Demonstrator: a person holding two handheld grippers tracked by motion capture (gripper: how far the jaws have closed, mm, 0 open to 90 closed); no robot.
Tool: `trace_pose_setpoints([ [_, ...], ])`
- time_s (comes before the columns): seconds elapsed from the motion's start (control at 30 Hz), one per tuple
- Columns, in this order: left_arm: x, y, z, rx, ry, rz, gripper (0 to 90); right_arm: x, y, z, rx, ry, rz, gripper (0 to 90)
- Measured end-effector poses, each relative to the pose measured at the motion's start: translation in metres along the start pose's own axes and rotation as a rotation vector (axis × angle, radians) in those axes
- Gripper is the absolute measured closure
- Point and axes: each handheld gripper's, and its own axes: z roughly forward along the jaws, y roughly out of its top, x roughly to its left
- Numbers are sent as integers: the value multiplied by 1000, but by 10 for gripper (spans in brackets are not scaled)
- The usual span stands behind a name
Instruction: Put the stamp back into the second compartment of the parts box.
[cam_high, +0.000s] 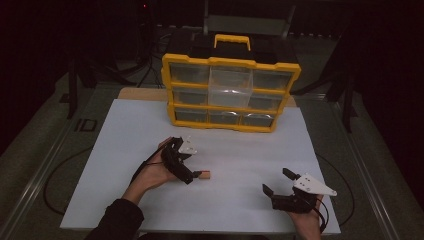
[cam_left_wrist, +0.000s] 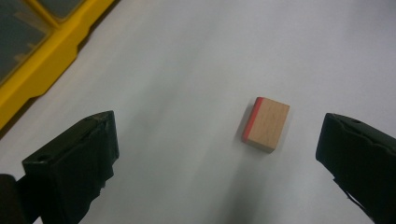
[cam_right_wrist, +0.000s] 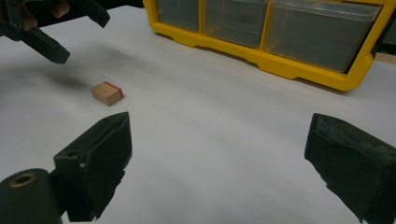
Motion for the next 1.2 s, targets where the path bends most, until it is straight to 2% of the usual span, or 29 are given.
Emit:
trace_pose_setpoints([
  [0.17, 0, 3, 9, 36, -9, 9, 1, 0, 0, 0, 2, 1, 0, 72],
  [0.43, 0, 8, 24, 82, -46, 10, 19, -1, 0, 0, -1, 1, 2, 72],
  [0.47, -1, 8, 25, 91, -51, 13, 28, -1, 0, 0, -1, 0, 1, 72],
  [0.5, 0, 9, 25, 121, -51, 37, 38, 0, 0, 0, 0, 0, 0, 72],
  [0.53, -1, 10, 28, 109, -52, 15, 46, 0, 0, 0, 1, 0, 1, 73],
  [0.73, -4, 11, 35, 122, -55, 3, 108, 0, 0, 0, 1, 1, 2, 73],
  [0.87, -7, 12, 39, 150, -75, 30, 173, -1, 0, 0, 0, -2, 4, 72],
  [0.93, -9, 13, 42, 160, -95, 43, 240, -1, 0, 0, 2, -4, 5, 72],
  [0.97, -10, 13, 44, 156, -103, 37, 320, -1, 0, 0, 2, -3, 3, 72],
  [1.0, -11, 13, 45, 164, -117, 50, 320, -1, 0, 0, 2, -3, 3, 72],
  [1.07, -11, 14, 47, 172, -143, 52, 420, -1, 0, 0, 2, -3, 3, 72],
  [1.1, -11, 14, 47, 172, -143, 52, 478, -1, 0, 0, 2, -3, 3, 72],
  [1.13, -12, 14, 50, 198, -176, 65, 478, -1, -1, 0, 3, -4, 5, 73],
  [1.17, -12, 14, 50, 196, -178, 64, 596, -2, -1, 0, 1, -5, 8, 73],
  [1.2, -11, 15, 49, 204, -178, 68, 647, -2, -1, 0, -2, -6, 9, 73],
])
